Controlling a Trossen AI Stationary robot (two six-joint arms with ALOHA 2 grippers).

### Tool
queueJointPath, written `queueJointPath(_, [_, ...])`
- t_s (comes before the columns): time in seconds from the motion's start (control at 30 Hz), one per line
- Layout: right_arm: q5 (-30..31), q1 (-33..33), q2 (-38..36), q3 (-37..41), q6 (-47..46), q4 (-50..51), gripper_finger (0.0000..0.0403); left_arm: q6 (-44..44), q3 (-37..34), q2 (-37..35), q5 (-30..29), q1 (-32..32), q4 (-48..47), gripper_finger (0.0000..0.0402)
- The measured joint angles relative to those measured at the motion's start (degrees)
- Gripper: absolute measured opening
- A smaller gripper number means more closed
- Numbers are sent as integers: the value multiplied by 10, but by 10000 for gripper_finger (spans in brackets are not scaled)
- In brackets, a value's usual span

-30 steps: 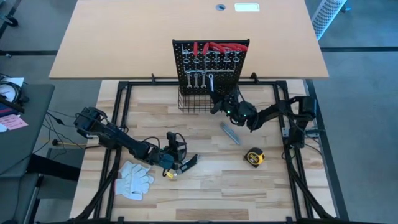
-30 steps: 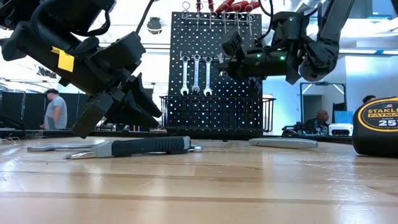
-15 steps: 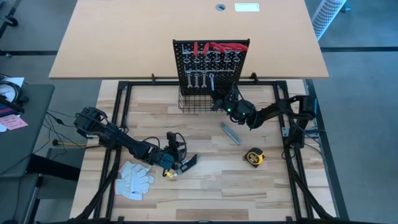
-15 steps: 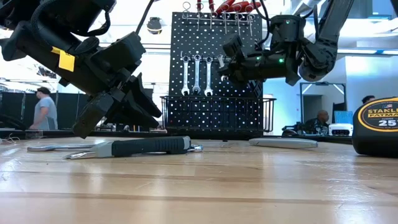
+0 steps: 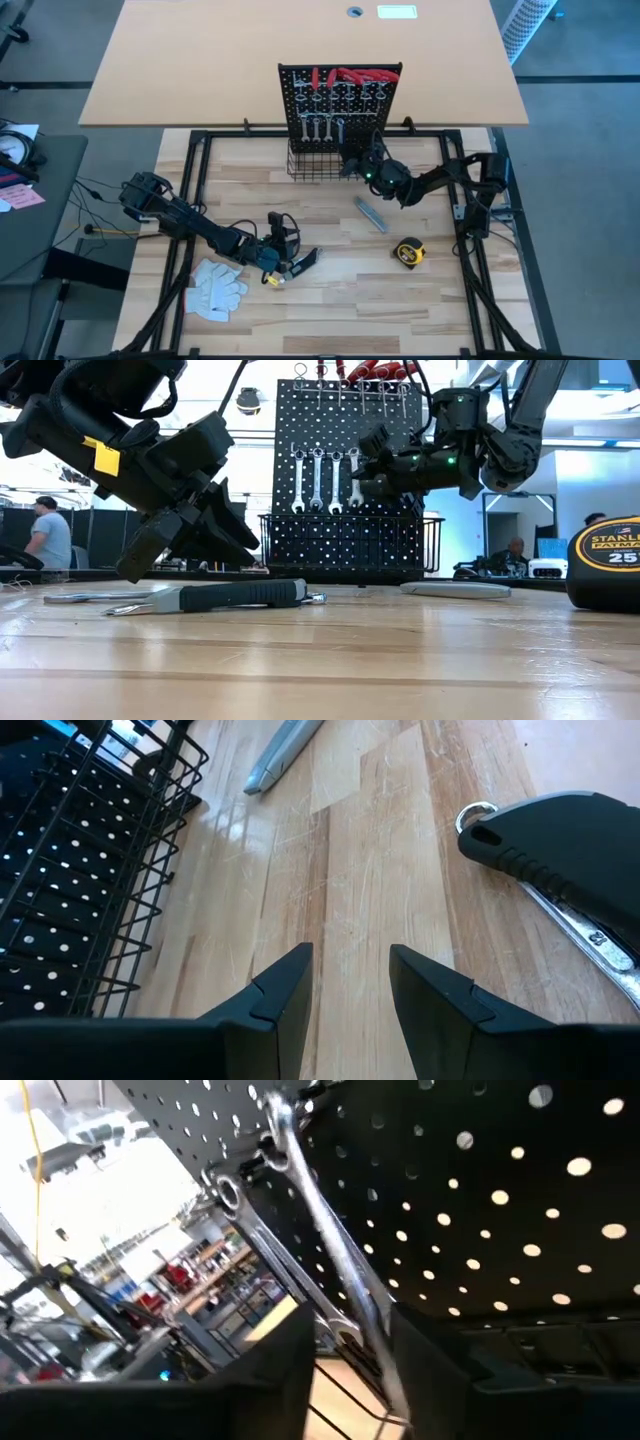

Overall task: Hang tools onto peg board
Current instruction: Hang the silver wrench on the pegboard, then put the black box cutter on the wire basket on the pegboard

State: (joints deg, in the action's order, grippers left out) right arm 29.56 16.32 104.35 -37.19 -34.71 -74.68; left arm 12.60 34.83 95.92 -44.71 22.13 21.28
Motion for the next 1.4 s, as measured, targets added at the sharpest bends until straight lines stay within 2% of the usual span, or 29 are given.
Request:
queueJointPath(0.13, [-7, 0, -9, 0, 39, 21, 200, -1, 0, 0, 0, 0, -1, 129])
queueJointPath(0.27, [-10, -2, -57, 0, 46, 117, 219, -7, 0, 0, 0, 0, -13, 129])
queueJointPath(0.4, [-10, -9, -116, 0, 55, 235, 216, -12, 0, 0, 0, 0, -14, 129])
queueJointPath(0.5, [-10, -30, -158, 0, 86, 280, 210, -12, 0, 0, 0, 0, -13, 129])
queueJointPath(0.7, [33, -114, -204, 0, 175, 284, 199, -25, 0, 0, -17, 0, -17, 129])
queueJointPath(0.83, [126, -167, -207, 0, 301, 230, 192, -53, -13, -17, -2, 0, -67, 129])
queueJointPath(0.93, [132, -195, -229, 0, 344, 275, 186, -107, -38, -63, -2, 6, -124, 129])
queueJointPath(1.03, [123, -251, -242, 0, 316, 353, 179, -187, -65, -132, -23, 24, -202, 129])
queueJointPath(1.17, [119, -337, -236, 0, 251, 419, 172, -301, -93, -222, -12, 77, -274, 129])
queueJointPath(1.27, [122, -398, -214, 0, 202, 431, 168, -324, -119, -259, 14, 127, -265, 129])
queueJointPath(1.4, [126, -463, -168, 0, 146, 411, 166, -332, -162, -260, 36, 162, -183, 129])
